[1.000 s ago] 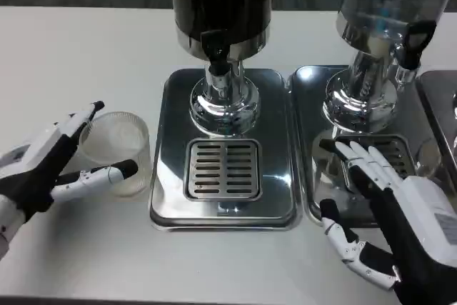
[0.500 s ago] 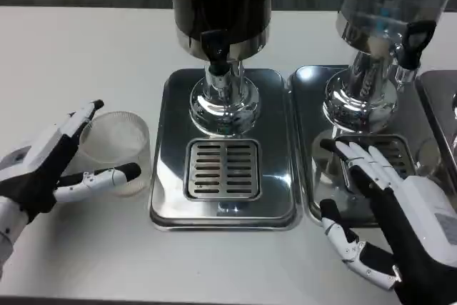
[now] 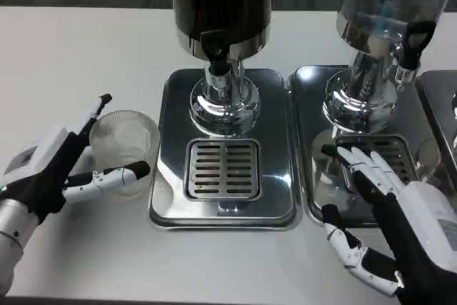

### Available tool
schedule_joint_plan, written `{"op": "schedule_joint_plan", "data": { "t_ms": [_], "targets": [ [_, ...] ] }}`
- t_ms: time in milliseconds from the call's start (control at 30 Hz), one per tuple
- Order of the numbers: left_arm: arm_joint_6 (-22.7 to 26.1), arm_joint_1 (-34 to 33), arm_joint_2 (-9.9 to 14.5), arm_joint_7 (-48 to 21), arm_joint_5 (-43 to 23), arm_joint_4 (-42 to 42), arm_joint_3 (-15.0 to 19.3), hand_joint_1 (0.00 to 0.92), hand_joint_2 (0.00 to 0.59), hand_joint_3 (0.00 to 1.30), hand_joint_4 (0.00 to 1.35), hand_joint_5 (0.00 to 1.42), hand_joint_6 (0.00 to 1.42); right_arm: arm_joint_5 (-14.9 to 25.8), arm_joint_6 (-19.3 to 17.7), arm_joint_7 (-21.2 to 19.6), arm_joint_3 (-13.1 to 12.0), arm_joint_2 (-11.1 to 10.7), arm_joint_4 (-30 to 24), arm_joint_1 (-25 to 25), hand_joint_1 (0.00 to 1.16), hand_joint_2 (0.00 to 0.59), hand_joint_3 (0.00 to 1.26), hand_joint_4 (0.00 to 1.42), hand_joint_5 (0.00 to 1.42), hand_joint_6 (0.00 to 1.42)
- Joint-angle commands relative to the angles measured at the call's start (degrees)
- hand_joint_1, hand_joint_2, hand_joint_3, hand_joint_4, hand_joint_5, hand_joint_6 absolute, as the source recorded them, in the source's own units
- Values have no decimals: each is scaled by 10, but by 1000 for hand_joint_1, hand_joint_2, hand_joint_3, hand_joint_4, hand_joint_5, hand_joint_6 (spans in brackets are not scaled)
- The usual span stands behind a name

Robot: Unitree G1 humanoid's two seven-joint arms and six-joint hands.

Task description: Grasp the cup under the faucet to collect the drink, then remove the cup.

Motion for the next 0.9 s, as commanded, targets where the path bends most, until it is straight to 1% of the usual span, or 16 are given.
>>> {"op": "schedule_joint_plan", "data": {
  "t_ms": [33, 133, 200, 233, 367, 433, 533, 600, 633, 833, 900],
  "targets": [
    [-8, -10, -7, -13, 2, 10, -4, 183, 65, 73, 83, 299, 423, 4, -7, -7, -7, -1, -10, 5, 577, 476, 147, 87, 50, 162],
    [-7, -12, -9, -16, 1, 13, -5, 170, 74, 128, 138, 357, 519, 11, -9, -7, -10, -1, -10, 8, 580, 474, 147, 87, 50, 162],
    [-8, -12, -10, -17, 1, 14, -6, 161, 77, 182, 182, 400, 550, 14, -11, -8, -12, -1, -10, 9, 580, 477, 147, 87, 50, 162],
    [-8, -12, -10, -16, 1, 15, -6, 163, 81, 199, 203, 409, 555, 15, -11, -9, -13, -1, -10, 9, 575, 490, 153, 87, 50, 162],
    [-12, -14, -11, -11, 4, 16, -7, 168, 90, 301, 309, 506, 628, 17, -11, -6, -14, -3, -10, 9, 570, 496, 155, 91, 50, 162],
    [-16, -13, -12, -5, 5, 15, -7, 186, 101, 340, 350, 545, 674, 16, -11, -6, -14, -3, -10, 10, 558, 507, 156, 97, 50, 162],
    [-21, -11, -13, 3, 4, 16, -6, 212, 108, 386, 409, 603, 711, 16, -11, -6, -15, -3, -10, 8, 552, 506, 156, 97, 50, 162],
    [-23, -10, -14, 5, 3, 18, -5, 217, 117, 416, 440, 641, 763, 17, -11, -6, -16, -3, -9, 7, 550, 507, 156, 97, 50, 162],
    [-25, -9, -15, 6, 1, 18, -3, 235, 118, 437, 467, 673, 795, 19, -11, -5, -16, -3, -9, 7, 549, 508, 156, 97, 50, 162],
    [-37, -1, -17, 18, -6, 21, 5, 239, 126, 495, 545, 755, 890, 20, -11, -2, -18, -4, -9, 4, 544, 509, 156, 96, 50, 162],
    [-41, 2, -16, 24, -9, 20, 10, 240, 127, 503, 551, 769, 913, 19, -12, -3, -18, -4, -9, 3, 543, 509, 156, 96, 50, 162]
  ]
}}
